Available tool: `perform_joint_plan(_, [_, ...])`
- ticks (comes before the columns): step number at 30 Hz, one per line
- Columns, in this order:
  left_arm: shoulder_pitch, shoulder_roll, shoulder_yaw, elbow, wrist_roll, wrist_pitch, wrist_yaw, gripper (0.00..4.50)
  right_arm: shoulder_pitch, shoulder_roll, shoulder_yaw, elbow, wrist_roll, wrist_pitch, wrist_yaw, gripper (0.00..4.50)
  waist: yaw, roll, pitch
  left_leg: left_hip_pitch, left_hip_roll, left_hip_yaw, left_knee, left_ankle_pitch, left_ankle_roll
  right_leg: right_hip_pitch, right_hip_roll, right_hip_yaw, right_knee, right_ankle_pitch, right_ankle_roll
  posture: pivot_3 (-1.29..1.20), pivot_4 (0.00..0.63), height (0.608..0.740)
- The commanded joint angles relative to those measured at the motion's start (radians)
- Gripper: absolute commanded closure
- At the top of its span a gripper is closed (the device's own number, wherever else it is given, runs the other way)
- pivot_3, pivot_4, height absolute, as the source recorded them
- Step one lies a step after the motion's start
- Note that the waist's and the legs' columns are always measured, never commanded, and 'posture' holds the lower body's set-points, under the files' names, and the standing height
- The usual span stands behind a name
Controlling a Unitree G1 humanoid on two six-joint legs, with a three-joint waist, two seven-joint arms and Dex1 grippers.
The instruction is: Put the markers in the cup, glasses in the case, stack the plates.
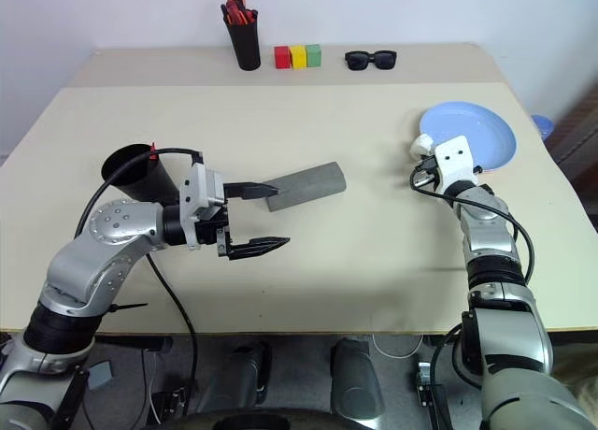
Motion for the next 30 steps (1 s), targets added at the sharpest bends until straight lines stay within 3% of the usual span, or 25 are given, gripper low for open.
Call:
perform_joint_plan(1, [-0.003,-0.008,0.022,-0.036,-0.020,0.000,0.013,0.00,-0.085,-0.046,-0.038,0.065,-0.001,-0.043,-0.062,4.47,0.001,0.000,0.000,0.000,0.000,0.000,0.000,0.000,0.000,0.000,0.000,0.000,0.000,0.000,0.000,0.00,0.150,0.740])
perform_joint_plan(7, [-0.012,-0.018,0.020,-0.031,-0.019,-0.001,0.025,0.00,-0.178,-0.091,-0.033,0.246,-0.022,-0.078,-0.111,4.47,0.003,0.000,0.000,0.000,0.000,0.000,0.000,0.000,0.000,0.000,0.000,0.000,-0.001,0.000,0.000,0.00,0.150,0.740])
perform_joint_plan(8, [-0.012,-0.019,0.020,-0.031,-0.018,-0.002,0.026,0.00,-0.191,-0.099,-0.032,0.270,-0.026,-0.082,-0.116,4.20,0.002,0.000,0.000,0.000,0.000,0.000,0.000,0.000,0.000,0.000,0.000,0.000,-0.001,0.000,0.000,0.00,0.150,0.740])
perform_joint_plan(10, [-0.012,-0.022,0.021,-0.030,-0.017,-0.001,0.031,0.00,-0.210,-0.112,-0.028,0.309,-0.033,-0.093,-0.120,3.59,0.001,0.000,0.000,0.000,0.000,0.000,0.000,0.000,0.000,0.000,0.000,0.000,-0.001,0.000,0.000,0.00,0.150,0.740])
perform_joint_plan(17, [-0.007,-0.027,0.023,-0.038,-0.022,0.006,0.046,0.00,-0.236,-0.128,-0.039,0.342,-0.028,-0.118,-0.123,0.04,-0.001,0.000,0.000,0.000,0.000,0.000,-0.001,0.000,0.000,0.000,0.000,0.000,-0.001,0.000,0.000,0.00,0.150,0.740])
perform_joint_plan(30, [-0.010,-0.028,0.021,-0.027,-0.018,-0.003,0.044,0.00,-0.213,-0.104,-0.035,0.334,-0.022,-0.110,-0.071,0.04,0.000,0.000,0.000,0.000,0.000,0.000,-0.001,0.000,0.000,0.000,0.000,0.000,-0.001,0.000,0.000,0.00,0.150,0.740])
